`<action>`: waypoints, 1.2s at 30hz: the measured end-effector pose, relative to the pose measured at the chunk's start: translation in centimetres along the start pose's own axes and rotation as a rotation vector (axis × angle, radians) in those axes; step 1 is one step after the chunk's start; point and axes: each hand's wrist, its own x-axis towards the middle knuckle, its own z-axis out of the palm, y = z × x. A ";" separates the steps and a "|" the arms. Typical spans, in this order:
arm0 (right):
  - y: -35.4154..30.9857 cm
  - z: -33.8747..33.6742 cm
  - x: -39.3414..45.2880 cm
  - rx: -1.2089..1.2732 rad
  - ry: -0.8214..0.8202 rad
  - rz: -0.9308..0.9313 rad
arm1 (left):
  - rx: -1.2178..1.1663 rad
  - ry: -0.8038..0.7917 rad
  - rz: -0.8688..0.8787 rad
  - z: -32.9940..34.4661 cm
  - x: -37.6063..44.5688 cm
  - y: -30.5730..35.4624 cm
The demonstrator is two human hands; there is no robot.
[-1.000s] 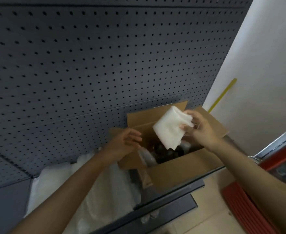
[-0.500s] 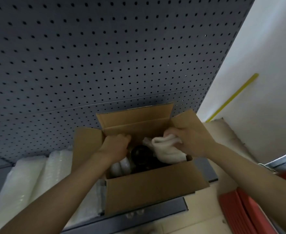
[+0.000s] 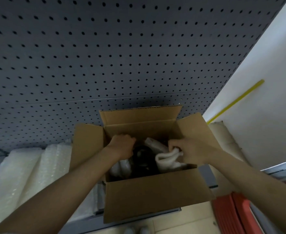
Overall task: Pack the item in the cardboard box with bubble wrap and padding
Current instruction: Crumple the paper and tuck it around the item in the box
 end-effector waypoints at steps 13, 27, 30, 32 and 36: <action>0.7 4.6 3.7 -0.394 -0.132 0.106 | 0.065 0.145 -0.195 -1.5 -4.6 -2.9; 0.6 4.6 4.5 -0.388 -0.252 0.132 | 0.134 0.216 -0.388 -1.0 -8.8 -2.3; 0.6 3.4 4.5 -0.382 -0.290 0.180 | 0.102 0.231 -0.431 -0.7 -9.9 -2.9; -0.4 1.9 4.6 -0.380 -0.277 0.187 | 0.084 0.238 -0.474 -0.6 -10.9 -3.4; -4.5 -1.1 5.3 -0.280 -0.136 0.068 | 0.009 0.261 -0.548 -0.6 -13.8 -5.2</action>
